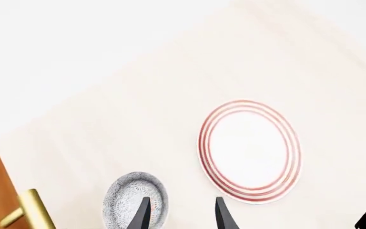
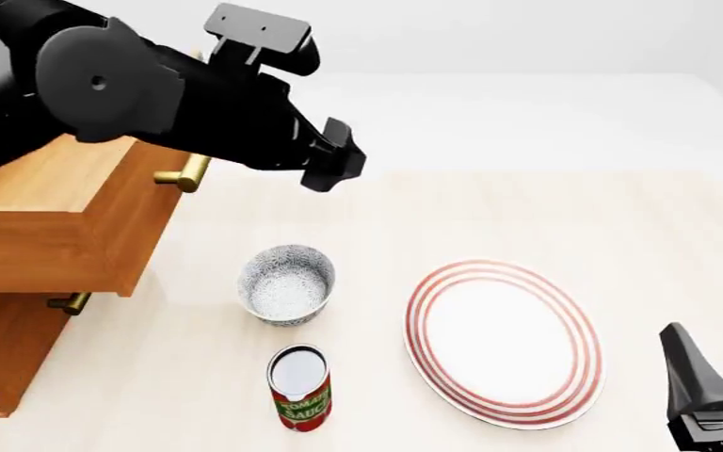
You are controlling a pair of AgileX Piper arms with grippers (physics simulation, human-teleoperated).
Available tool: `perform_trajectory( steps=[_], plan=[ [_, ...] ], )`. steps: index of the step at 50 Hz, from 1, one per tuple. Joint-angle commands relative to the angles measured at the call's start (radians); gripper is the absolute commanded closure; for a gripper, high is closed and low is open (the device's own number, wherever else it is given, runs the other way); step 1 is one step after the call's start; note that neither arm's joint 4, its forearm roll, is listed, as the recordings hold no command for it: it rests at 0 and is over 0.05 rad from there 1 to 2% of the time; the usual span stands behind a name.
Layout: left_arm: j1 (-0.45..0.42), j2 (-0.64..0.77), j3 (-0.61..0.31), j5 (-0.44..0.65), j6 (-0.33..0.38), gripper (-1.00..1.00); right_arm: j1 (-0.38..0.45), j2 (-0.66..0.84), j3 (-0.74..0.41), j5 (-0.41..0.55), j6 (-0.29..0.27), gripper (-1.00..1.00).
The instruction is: Put the bowl in the top drawer of the cabinet.
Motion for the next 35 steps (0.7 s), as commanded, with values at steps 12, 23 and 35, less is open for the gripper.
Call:
perform_trajectory(
  steps=[12, 23, 35],
  plan=[
    [0.029, 0.083, 0.045, -0.073, -0.015, -1.0, 0.0, 0.0, 0.0, 0.0, 0.0, -1.0],
    [0.038, 0.109, 0.059, -0.089, -0.031, -1.0, 0.0, 0.0, 0.0, 0.0, 0.0, -1.0],
    [0.06, 0.126, 0.068, -0.094, -0.018, -1.0, 0.0, 0.0, 0.0, 0.0, 0.0, -1.0]
  ],
)
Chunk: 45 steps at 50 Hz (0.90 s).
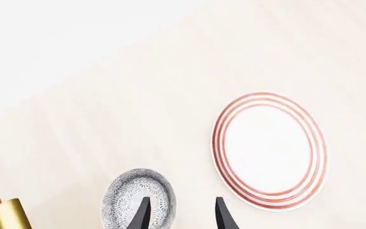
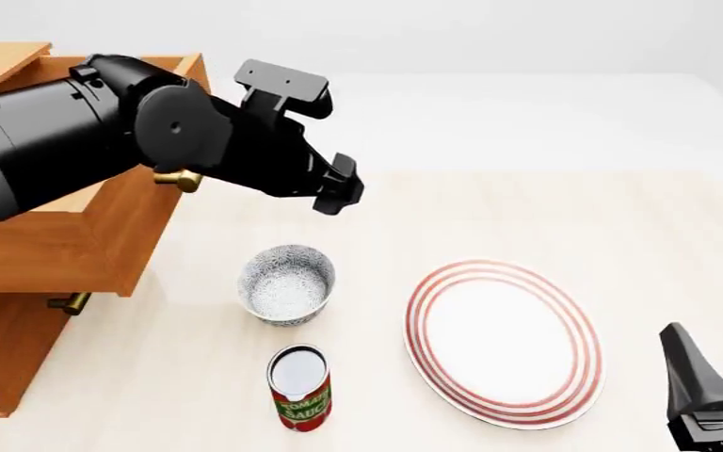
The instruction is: Put the bowl in the top drawer of the cabinet.
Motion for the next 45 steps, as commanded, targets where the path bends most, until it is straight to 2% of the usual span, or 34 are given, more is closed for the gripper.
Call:
perform_trajectory(
  steps=[1, 10, 12, 19, 33, 45],
  plan=[
    [0.012, 0.024, 0.014, -0.02, 0.001, -1.0, 0.0, 0.0, 0.0, 0.0, 0.0, -1.0],
    [0.022, 0.053, 0.04, -0.077, -0.006, -1.0, 0.0, 0.0, 0.0, 0.0, 0.0, -1.0],
    [0.042, 0.059, 0.04, -0.09, 0.017, -1.0, 0.0, 0.0, 0.0, 0.0, 0.0, -1.0],
    [0.016, 0.075, 0.073, -0.135, -0.023, -1.0, 0.0, 0.0, 0.0, 0.0, 0.0, -1.0],
    [0.014, 0.099, 0.108, -0.178, -0.053, -1.0, 0.0, 0.0, 0.0, 0.0, 0.0, -1.0],
    [0.068, 0.12, 0.127, -0.184, -0.04, -1.0, 0.0, 0.0, 0.0, 0.0, 0.0, -1.0]
  ],
)
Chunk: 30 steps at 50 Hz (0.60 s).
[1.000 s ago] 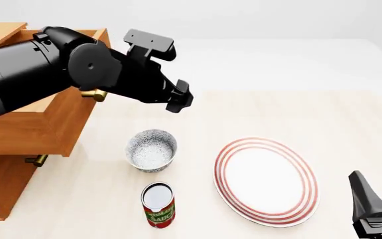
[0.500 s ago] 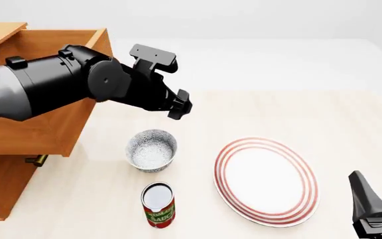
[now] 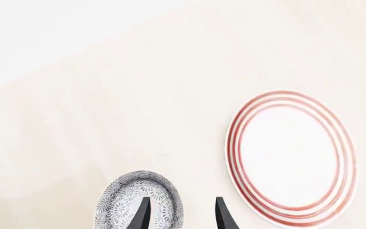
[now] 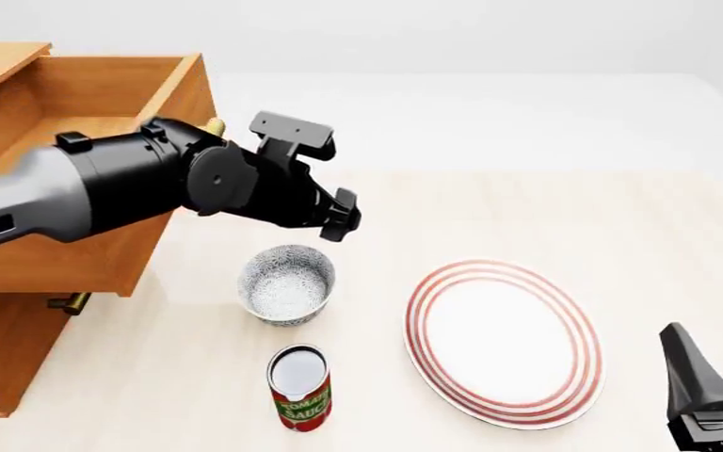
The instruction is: Put the bowl in the top drawer of the cabinet.
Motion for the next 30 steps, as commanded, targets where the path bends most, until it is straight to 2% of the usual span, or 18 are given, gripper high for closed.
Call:
perform_trajectory(
  steps=[1, 30],
  plan=[
    [0.031, 0.02, 0.02, -0.017, 0.001, -1.0, 0.0, 0.0, 0.0, 0.0, 0.0, -1.0],
    [0.025, 0.064, 0.08, -0.085, -0.036, -1.0, 0.0, 0.0, 0.0, 0.0, 0.0, -1.0]
  ],
)
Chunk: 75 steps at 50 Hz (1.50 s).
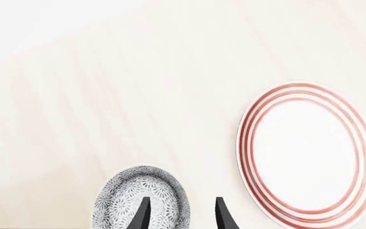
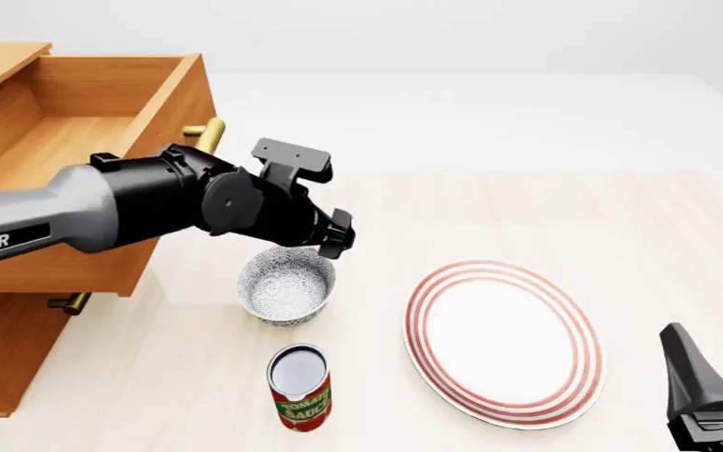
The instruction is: Put the bowl in the top drawer of the cabinet.
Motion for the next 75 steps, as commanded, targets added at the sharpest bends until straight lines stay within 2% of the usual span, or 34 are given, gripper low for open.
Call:
perform_trajectory(
  steps=[1, 11, 28, 75],
  plan=[
    [0.005, 0.011, 0.027, -0.029, -0.016, -1.0, 0.0, 0.0, 0.0, 0.0, 0.0, -1.0],
    [-0.022, 0.02, 0.095, -0.084, -0.058, -1.0, 0.0, 0.0, 0.0, 0.0, 0.0, -1.0],
    [0.002, 0.045, 0.058, -0.067, -0.04, -1.0, 0.0, 0.0, 0.0, 0.0, 0.0, -1.0],
    [-0.001, 0.109, 0.09, -0.14, -0.067, -1.0, 0.0, 0.0, 0.0, 0.0, 0.0, -1.0]
  ],
)
